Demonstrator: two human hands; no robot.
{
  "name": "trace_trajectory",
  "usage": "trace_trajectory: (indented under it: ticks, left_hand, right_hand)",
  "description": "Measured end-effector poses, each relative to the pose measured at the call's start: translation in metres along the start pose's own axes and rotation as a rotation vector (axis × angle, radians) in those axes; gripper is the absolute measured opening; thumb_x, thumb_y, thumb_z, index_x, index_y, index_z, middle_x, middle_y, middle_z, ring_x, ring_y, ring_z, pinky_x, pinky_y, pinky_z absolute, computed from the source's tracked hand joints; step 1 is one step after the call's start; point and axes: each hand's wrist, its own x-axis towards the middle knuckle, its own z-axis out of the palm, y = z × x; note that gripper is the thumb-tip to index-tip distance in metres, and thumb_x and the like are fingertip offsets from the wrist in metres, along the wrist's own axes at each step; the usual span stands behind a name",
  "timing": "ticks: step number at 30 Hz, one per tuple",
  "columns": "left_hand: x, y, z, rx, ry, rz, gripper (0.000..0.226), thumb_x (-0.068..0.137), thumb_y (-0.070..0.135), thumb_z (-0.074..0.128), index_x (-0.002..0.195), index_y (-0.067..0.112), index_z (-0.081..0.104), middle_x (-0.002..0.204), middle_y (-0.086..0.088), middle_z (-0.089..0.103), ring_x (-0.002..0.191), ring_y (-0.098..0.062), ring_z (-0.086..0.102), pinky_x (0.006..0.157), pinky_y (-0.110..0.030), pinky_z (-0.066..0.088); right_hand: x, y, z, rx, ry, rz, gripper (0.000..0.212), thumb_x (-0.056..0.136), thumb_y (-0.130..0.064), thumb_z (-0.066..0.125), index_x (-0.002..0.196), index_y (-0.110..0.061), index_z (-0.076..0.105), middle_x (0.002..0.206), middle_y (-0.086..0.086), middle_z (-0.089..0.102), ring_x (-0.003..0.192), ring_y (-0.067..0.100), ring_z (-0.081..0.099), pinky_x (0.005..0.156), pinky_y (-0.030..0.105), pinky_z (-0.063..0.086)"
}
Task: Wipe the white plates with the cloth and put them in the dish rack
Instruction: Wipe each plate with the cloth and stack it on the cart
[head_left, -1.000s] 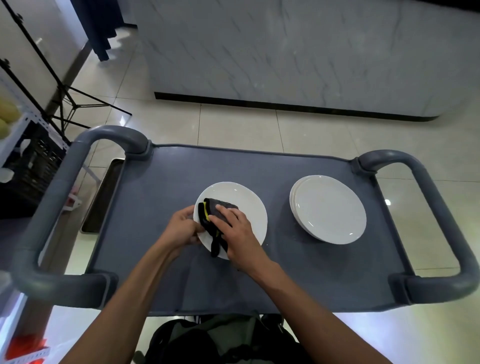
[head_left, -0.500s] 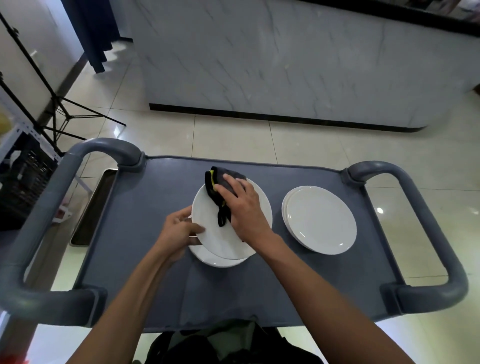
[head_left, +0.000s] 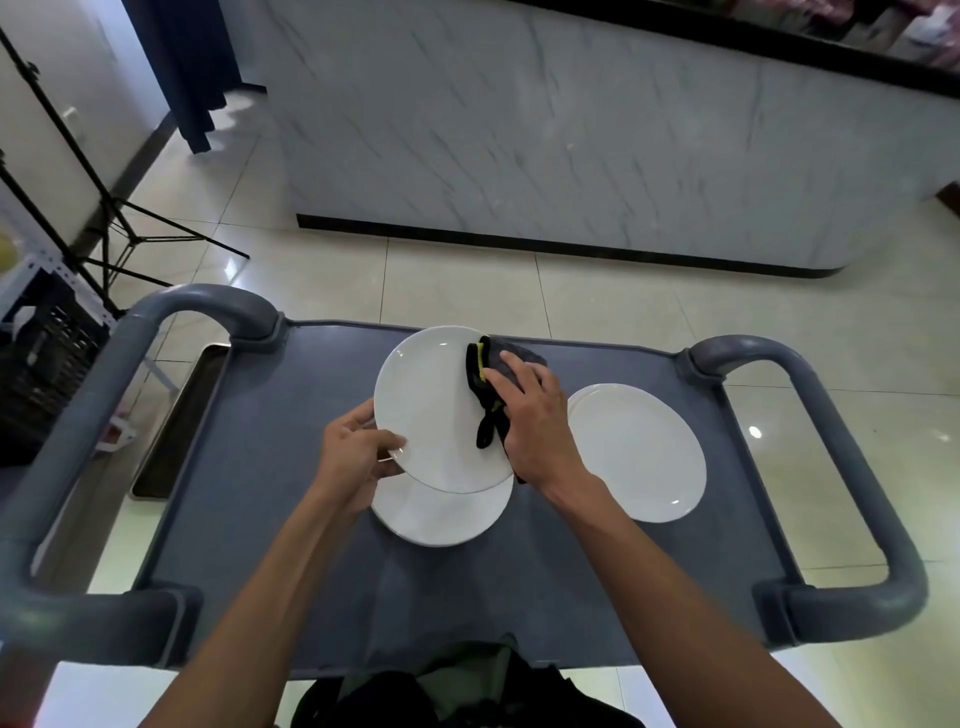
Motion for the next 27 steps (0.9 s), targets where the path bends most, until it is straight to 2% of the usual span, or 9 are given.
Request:
trace_trajectory:
  ticks: [3,8,11,15,23,27]
  left_hand:
    - [0.002,0.002,0.003,-0.01,0.024,0.004,0.056,0.078,-0.023,0.052,0.119,0.011,0.07,0.095,-0.009,0.072,0.073,-0.028,0.063,0.064,-0.041,0.059]
    - [0.006,0.008,0.008,0.024,0.034,0.043,0.054,0.08,-0.02,0.052,0.12,0.011,0.069,0.103,-0.013,0.072,0.083,-0.034,0.063,0.079,-0.052,0.059]
    - [0.005,0.013,0.012,0.057,0.01,0.076,0.054,0.081,-0.02,0.052,0.123,0.009,0.069,0.106,-0.018,0.072,0.085,-0.036,0.067,0.074,-0.05,0.061]
    - [0.004,0.02,0.016,0.081,-0.01,0.117,0.051,0.079,-0.019,0.053,0.116,0.01,0.072,0.103,-0.018,0.075,0.086,-0.038,0.071,0.071,-0.05,0.062]
    - [0.003,0.019,0.016,0.05,0.011,0.126,0.053,0.08,-0.018,0.052,0.116,0.016,0.072,0.096,-0.008,0.076,0.08,-0.028,0.069,0.062,-0.04,0.059]
    - [0.0,0.02,0.014,0.063,-0.004,0.122,0.054,0.08,-0.018,0.053,0.113,0.02,0.072,0.093,-0.002,0.076,0.08,-0.028,0.064,0.068,-0.044,0.06]
  right_hand:
    - [-0.009,-0.004,0.004,0.013,-0.011,0.009,0.071,0.081,0.006,0.056,0.146,-0.022,0.047,0.159,0.001,0.031,0.136,0.03,0.032,0.112,0.04,0.029]
    - [-0.026,-0.027,0.017,0.108,-0.008,0.017,0.068,0.083,0.006,0.054,0.146,-0.018,0.048,0.159,0.004,0.033,0.134,0.031,0.035,0.114,0.041,0.031]
    - [-0.032,-0.05,0.024,0.191,0.022,-0.012,0.069,0.082,0.009,0.056,0.145,-0.018,0.048,0.158,0.005,0.035,0.134,0.031,0.036,0.112,0.044,0.035]
    - [-0.033,-0.065,0.027,0.247,0.082,0.0,0.07,0.08,0.011,0.056,0.143,-0.018,0.051,0.156,0.003,0.038,0.134,0.029,0.037,0.112,0.043,0.035]
    - [-0.041,-0.043,0.02,0.235,0.121,-0.017,0.065,0.081,0.01,0.057,0.14,-0.018,0.055,0.154,0.004,0.041,0.134,0.03,0.039,0.111,0.048,0.038]
    - [-0.04,-0.028,0.011,0.21,0.15,0.048,0.066,0.079,0.012,0.056,0.139,-0.015,0.055,0.153,0.006,0.042,0.133,0.031,0.039,0.11,0.047,0.037]
